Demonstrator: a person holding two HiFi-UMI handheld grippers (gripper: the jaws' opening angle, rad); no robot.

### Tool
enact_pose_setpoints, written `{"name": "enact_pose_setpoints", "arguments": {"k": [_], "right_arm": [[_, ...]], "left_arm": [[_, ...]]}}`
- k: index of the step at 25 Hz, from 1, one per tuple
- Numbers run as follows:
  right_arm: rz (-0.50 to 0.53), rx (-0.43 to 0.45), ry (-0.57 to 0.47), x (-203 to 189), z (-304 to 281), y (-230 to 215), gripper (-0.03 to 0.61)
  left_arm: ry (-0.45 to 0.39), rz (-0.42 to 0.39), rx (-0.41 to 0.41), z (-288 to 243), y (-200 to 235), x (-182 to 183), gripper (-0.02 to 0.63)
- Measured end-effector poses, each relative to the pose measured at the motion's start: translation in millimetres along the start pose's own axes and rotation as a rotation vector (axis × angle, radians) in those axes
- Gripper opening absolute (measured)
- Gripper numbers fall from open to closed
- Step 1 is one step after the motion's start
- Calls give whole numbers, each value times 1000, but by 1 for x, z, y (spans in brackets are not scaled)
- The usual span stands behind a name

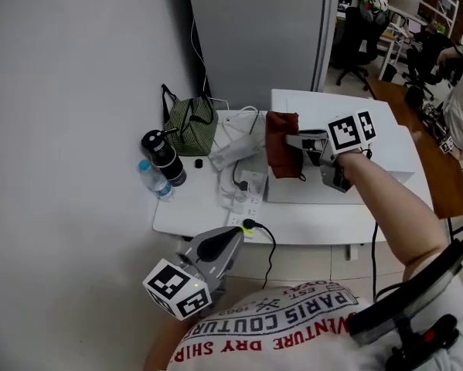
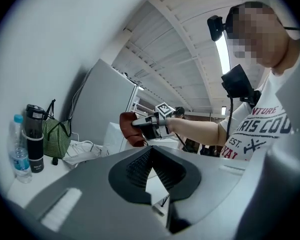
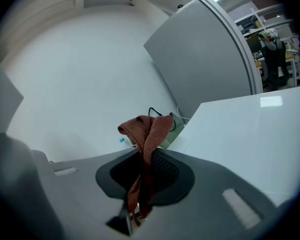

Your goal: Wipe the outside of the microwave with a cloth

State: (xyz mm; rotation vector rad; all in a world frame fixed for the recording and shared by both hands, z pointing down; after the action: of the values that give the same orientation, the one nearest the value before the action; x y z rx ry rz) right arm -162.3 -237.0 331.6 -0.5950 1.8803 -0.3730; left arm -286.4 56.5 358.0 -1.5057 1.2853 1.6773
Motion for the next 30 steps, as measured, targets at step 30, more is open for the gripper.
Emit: {"name": "enact_pose_setpoints", "arguments": {"k": [30], "right_arm": [[-152,-186,280,-19,212,-156,46]], "left_arm": [[40,-25,-308,-206,-79,7,6]]}}
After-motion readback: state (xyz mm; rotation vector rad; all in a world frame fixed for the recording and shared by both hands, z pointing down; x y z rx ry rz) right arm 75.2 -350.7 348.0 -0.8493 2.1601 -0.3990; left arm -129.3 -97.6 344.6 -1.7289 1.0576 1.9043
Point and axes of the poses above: the fingertips, and each gripper's own axes: z backward along the fingers, y to its left, x out of its top, the point moved 7 cm from there along z, backward along the fingers, and after that the axes turned 2 degrees about x, right-handed, at the moved point
